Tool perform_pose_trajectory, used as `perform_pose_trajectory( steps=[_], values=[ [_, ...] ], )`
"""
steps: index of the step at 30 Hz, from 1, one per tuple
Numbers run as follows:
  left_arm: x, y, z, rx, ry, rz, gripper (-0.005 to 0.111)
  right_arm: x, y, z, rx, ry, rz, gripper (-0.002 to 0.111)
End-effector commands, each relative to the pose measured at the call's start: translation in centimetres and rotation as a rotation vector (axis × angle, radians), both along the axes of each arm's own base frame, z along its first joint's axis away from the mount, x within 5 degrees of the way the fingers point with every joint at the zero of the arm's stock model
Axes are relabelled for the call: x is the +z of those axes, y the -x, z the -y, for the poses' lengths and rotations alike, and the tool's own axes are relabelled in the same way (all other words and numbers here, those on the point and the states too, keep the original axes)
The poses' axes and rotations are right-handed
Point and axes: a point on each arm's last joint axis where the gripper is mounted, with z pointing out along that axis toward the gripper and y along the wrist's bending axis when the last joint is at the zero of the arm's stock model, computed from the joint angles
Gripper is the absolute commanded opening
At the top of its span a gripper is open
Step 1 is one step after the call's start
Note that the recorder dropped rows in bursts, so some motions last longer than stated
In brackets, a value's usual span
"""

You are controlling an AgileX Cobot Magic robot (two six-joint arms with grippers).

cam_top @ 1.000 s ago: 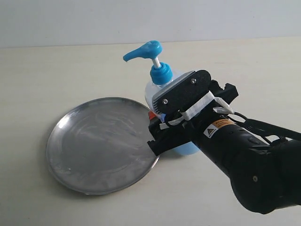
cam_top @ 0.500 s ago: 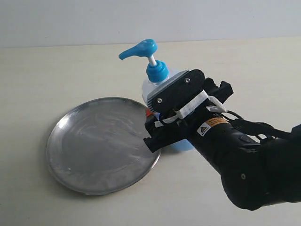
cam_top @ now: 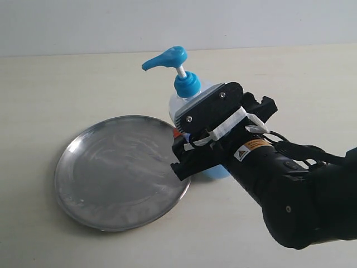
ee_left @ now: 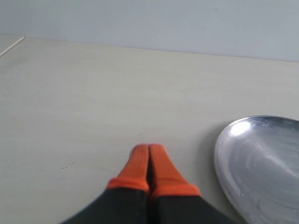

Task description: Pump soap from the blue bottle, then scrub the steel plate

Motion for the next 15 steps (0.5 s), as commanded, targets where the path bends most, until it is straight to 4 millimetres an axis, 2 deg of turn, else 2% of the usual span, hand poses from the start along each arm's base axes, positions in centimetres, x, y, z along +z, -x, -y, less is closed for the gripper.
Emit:
perform_pose_trajectory(
  steps=[1,15],
  values=[
    [0.14,0.01,0.00,0.002,0.006,0.018,0.000,0.21,-0.17,-0.02,-0.006,0.008,0.028,0.000],
    [0.38,0.00,0.00,0.002,0.005,0.012,0.000,0.20,-0.16,-0.02,0.004,0.029,0.034,0.000]
  ],
)
